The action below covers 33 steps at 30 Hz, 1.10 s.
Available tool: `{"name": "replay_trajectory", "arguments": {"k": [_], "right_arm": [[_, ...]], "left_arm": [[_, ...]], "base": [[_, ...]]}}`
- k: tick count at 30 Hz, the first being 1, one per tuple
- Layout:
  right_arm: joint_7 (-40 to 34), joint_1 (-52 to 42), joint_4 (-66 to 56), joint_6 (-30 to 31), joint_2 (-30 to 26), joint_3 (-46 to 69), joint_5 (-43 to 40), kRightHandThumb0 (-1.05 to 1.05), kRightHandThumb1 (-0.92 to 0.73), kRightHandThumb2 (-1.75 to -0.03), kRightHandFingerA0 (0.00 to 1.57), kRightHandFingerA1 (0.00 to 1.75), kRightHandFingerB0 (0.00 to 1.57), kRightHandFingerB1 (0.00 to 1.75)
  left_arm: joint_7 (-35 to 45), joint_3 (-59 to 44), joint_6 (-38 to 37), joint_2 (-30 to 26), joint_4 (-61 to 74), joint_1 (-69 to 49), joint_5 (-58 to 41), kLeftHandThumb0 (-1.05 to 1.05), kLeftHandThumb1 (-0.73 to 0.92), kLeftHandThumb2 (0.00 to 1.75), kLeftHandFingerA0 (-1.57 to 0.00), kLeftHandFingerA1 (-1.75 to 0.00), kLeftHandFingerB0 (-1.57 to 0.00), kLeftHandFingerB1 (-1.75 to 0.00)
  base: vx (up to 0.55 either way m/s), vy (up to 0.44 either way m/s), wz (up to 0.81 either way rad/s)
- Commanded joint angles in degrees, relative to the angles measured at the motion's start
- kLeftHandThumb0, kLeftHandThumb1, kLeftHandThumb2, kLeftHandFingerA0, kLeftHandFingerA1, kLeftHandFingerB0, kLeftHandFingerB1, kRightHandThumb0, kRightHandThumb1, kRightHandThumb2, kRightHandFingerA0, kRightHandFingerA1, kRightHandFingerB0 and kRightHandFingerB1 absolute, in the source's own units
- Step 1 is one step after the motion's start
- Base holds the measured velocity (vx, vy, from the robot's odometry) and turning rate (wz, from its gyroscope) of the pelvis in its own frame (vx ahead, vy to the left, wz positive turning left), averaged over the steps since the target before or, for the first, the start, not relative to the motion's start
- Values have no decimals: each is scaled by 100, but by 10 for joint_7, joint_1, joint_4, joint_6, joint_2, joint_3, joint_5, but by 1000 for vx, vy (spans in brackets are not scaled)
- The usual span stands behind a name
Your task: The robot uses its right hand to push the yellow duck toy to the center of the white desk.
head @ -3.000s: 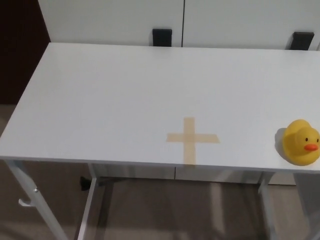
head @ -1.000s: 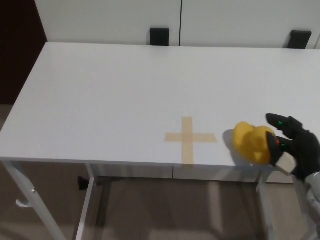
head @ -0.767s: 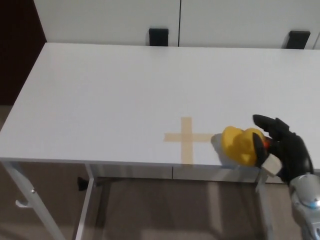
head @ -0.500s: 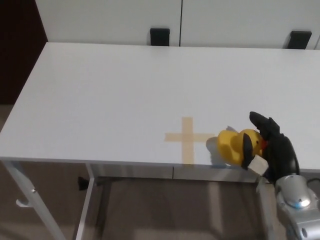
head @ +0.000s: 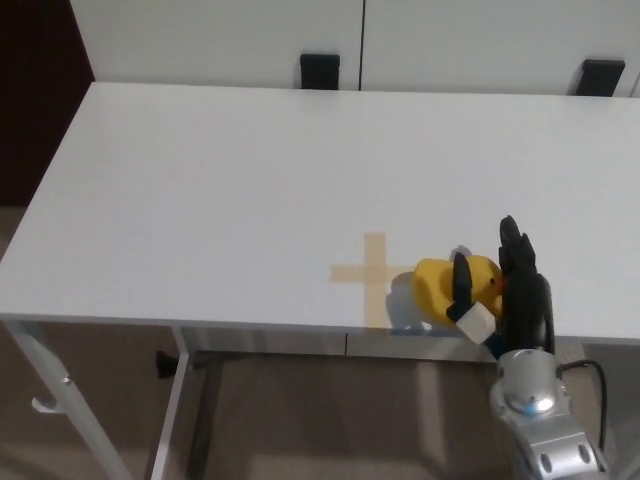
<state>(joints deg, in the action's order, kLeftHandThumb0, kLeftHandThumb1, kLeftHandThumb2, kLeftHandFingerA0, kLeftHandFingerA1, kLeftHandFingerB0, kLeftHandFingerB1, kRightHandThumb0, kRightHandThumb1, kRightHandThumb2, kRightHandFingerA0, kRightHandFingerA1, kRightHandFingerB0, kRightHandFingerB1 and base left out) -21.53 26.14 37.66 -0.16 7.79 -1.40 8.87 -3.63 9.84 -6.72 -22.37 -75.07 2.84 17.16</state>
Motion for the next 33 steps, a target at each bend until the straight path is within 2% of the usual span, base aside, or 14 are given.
{"name": "replay_trajectory", "arguments": {"k": [1,9,10,18,19,23,27,28,29,33], "right_arm": [[-214,56,56,-12,32,-10,80,-101,-85,-108,0,14,0,0],[-193,61,67,-46,59,-19,64,-105,-85,-108,0,14,0,0],[-190,61,70,-59,65,-20,61,-102,-79,-104,0,15,0,0],[-174,67,90,-98,85,-36,50,-100,-75,-98,0,13,0,0],[-168,69,93,-100,87,-41,50,-105,-83,-105,0,13,0,0],[-132,71,98,-109,100,-47,31,-105,-81,-104,0,14,0,2],[-98,66,104,-118,106,-50,13,-105,-83,-107,0,16,0,5],[-79,64,102,-110,110,-46,-1,-105,-87,-113,0,17,0,8],[-68,64,101,-109,111,-44,-8,-105,-87,-114,0,18,0,9],[-43,60,93,-93,111,-43,-23,-105,-90,-120,0,19,0,11]], "left_arm": [[-6,4,-20,-5,-3,-1,10,-20,70,68,-88,-80,-87,-66],[-7,12,-21,-1,0,-2,14,-18,71,68,-85,-76,-84,-65],[-5,11,-21,-1,-1,-2,13,-14,68,74,-87,-78,-87,-69],[-3,7,-22,3,-3,3,8,-16,65,76,-88,-84,-87,-74],[-3,8,-20,3,-3,4,9,-17,68,73,-86,-84,-86,-75],[-3,12,-22,4,-1,7,13,-15,63,81,-87,-87,-88,-80],[-2,14,-21,5,-1,8,15,-14,63,79,-87,-87,-86,-77],[1,11,-21,5,-1,8,11,-13,64,79,-87,-88,-85,-79],[2,10,-20,5,-2,9,10,-13,64,80,-84,-81,-83,-76],[-1,14,-22,4,-4,10,15,-14,64,82,-87,-83,-87,-79]], "base": [[0,0,0],[0,0,0],[0,0,0],[0,0,0],[0,0,0],[0,0,0],[0,0,0],[0,0,0],[0,0,0],[0,0,0]]}}
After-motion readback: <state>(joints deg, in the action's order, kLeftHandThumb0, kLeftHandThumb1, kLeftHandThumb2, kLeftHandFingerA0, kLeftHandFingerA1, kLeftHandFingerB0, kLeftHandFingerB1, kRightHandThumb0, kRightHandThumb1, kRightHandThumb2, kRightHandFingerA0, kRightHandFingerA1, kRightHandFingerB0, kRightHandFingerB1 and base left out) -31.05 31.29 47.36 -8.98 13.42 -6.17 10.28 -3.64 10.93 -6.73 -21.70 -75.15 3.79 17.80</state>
